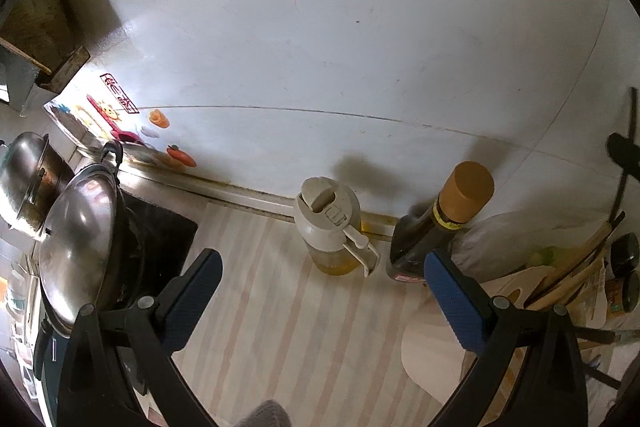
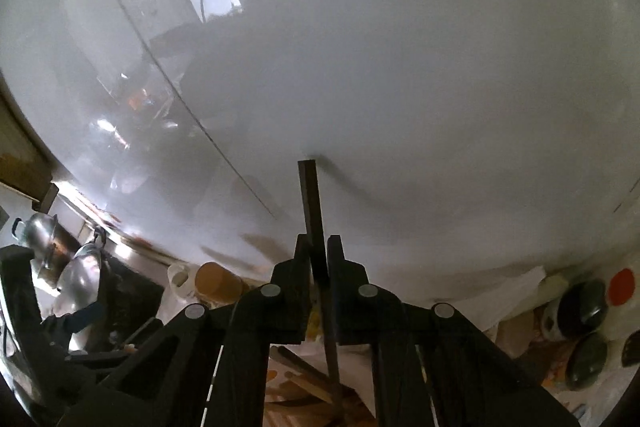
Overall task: Organize utensils
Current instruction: 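Insert both dark chopsticks into the holder and open both tools, then withdraw both open tools away from the holder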
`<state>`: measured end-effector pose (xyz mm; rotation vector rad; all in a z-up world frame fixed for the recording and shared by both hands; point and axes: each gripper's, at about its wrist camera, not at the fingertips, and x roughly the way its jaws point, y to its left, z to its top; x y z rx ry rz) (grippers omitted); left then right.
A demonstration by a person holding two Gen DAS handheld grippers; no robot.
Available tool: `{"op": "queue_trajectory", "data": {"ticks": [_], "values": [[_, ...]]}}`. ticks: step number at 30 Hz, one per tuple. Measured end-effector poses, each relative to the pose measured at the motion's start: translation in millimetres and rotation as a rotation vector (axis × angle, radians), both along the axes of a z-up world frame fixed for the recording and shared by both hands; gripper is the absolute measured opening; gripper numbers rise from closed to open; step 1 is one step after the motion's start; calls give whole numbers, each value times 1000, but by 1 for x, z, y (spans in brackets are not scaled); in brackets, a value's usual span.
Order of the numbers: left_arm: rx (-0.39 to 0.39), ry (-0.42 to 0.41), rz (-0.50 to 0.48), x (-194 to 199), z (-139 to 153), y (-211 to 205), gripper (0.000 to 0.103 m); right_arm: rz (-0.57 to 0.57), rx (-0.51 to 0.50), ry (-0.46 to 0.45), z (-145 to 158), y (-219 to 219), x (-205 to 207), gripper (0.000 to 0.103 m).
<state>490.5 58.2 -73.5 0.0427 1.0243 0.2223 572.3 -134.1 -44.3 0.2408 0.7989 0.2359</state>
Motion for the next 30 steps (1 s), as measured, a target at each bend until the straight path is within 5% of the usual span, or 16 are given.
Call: {"op": "queue_trajectory", "data": {"ticks": [8,14,15,17,22,28,30], "values": [[-16,-14,-20,-14,1,1,103,-6,-56,-95,19,-2,-43,7],[-43,-61,-32,-36,12,5,103,-2,-113,-69,16,2,-71,10],[-45,-72,-37,-40,15,5,103,-13,-113,-72,18,1,-76,14],[-53,-98,-48,-53,24,6,103,-38,-89,-83,24,-9,-89,54],[-61,-165,-91,-90,42,7,103,-110,-110,-136,41,-17,-136,63],[-56,-239,-155,-142,50,4,103,-230,-284,-119,29,-9,-197,101],[-51,-249,-173,-157,51,0,103,-245,-309,-108,23,-6,-214,102]]}}
